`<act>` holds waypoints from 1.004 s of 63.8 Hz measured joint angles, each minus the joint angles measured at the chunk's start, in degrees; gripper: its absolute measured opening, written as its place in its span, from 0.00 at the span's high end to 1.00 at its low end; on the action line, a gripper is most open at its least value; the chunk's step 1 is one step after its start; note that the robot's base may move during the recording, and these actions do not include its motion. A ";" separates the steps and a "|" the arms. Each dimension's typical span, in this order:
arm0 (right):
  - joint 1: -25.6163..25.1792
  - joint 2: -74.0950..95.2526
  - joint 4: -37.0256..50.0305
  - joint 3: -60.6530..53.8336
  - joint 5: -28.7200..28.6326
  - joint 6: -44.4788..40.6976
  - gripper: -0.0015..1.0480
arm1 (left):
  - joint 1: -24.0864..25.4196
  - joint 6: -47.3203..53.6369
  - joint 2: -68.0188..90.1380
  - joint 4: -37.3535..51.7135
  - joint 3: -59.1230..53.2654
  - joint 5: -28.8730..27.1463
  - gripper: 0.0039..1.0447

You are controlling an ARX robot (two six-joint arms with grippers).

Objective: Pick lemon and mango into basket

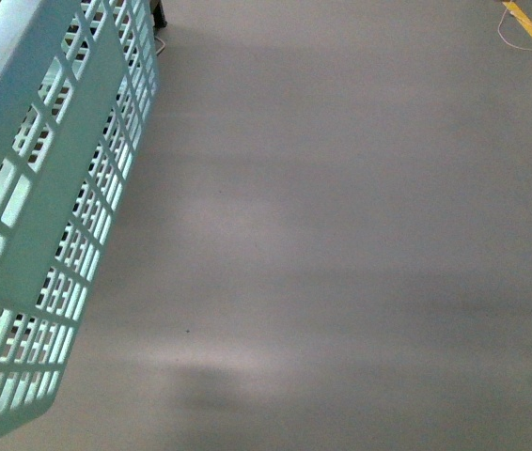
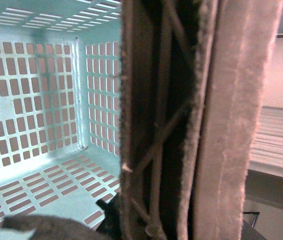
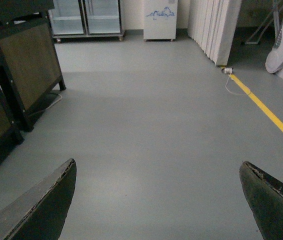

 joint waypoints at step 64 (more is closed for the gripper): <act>0.00 0.00 0.00 0.00 0.00 0.00 0.08 | 0.00 0.00 0.00 0.00 0.15 0.00 0.87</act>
